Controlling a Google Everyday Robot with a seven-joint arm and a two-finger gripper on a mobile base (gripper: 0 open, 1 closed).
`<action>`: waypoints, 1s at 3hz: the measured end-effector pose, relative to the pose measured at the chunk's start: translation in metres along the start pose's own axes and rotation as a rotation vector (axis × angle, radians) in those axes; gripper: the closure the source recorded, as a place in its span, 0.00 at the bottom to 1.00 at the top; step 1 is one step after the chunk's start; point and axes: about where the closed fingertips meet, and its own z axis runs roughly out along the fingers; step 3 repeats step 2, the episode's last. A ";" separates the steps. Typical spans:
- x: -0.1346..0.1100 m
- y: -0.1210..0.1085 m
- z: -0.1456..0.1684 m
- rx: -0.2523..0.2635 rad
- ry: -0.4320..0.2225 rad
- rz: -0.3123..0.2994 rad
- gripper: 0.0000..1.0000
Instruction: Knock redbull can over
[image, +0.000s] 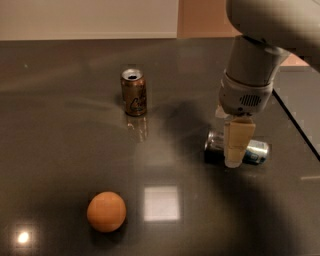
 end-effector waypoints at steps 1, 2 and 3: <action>0.007 0.000 0.007 -0.004 -0.006 0.036 0.00; 0.004 -0.005 0.006 0.017 -0.016 0.035 0.00; 0.004 -0.005 0.006 0.017 -0.016 0.035 0.00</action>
Offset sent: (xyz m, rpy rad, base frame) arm -0.0154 -0.0191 -0.0120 -0.0241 0.0713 -0.0562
